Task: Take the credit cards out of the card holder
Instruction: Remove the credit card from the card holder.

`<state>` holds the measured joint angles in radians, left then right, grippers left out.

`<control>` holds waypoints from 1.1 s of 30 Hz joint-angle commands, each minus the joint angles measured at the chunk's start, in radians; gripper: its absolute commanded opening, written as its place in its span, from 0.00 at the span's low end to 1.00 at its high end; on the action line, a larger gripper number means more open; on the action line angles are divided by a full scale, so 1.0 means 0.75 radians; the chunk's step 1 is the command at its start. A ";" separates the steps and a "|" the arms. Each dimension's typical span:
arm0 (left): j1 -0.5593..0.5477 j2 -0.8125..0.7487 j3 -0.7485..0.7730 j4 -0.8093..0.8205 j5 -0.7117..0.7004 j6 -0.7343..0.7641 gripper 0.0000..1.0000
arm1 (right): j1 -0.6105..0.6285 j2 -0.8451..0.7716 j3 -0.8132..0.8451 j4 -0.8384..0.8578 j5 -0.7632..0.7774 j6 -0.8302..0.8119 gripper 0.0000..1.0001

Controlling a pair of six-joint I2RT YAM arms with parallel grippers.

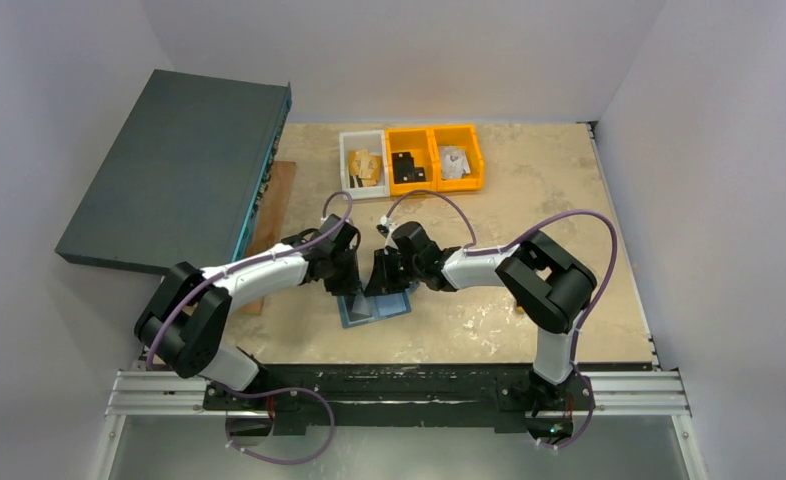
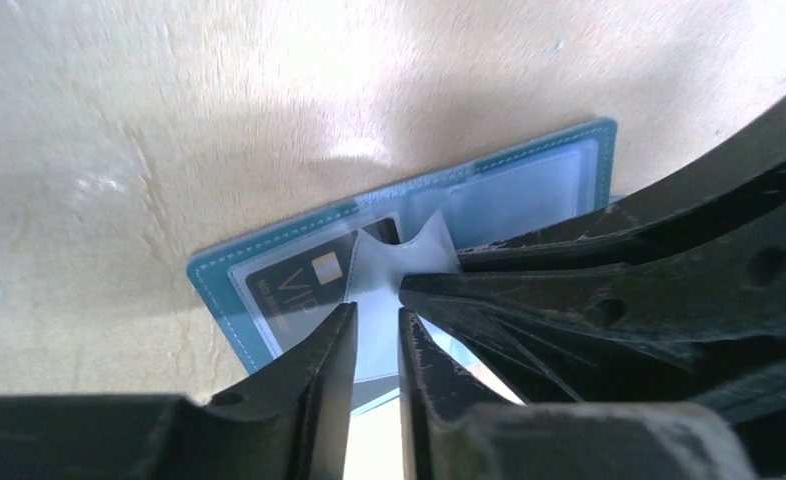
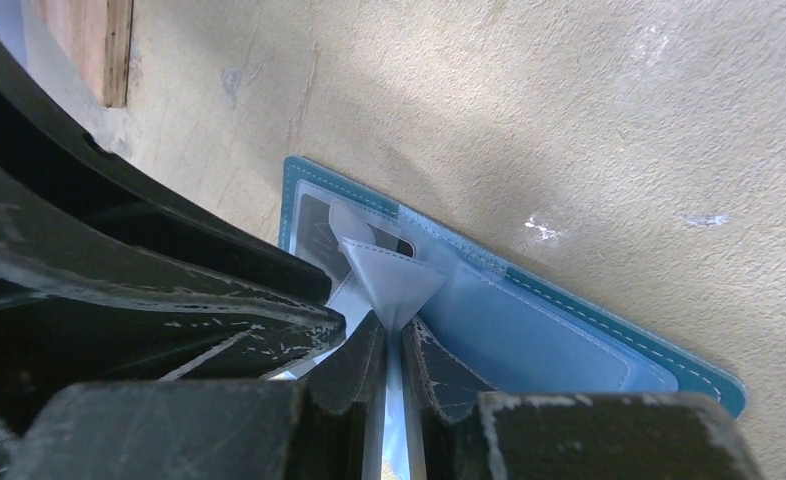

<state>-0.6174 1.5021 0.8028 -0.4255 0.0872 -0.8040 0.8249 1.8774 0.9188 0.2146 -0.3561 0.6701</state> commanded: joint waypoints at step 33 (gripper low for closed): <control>0.087 0.114 0.089 0.171 0.012 0.135 0.32 | -0.005 0.088 -0.035 -0.202 -0.004 -0.039 0.09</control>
<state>-0.5556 1.5990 0.8848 -0.3466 0.0406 -0.6952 0.8131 1.8896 0.9237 0.2169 -0.3893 0.6708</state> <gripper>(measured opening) 0.322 0.091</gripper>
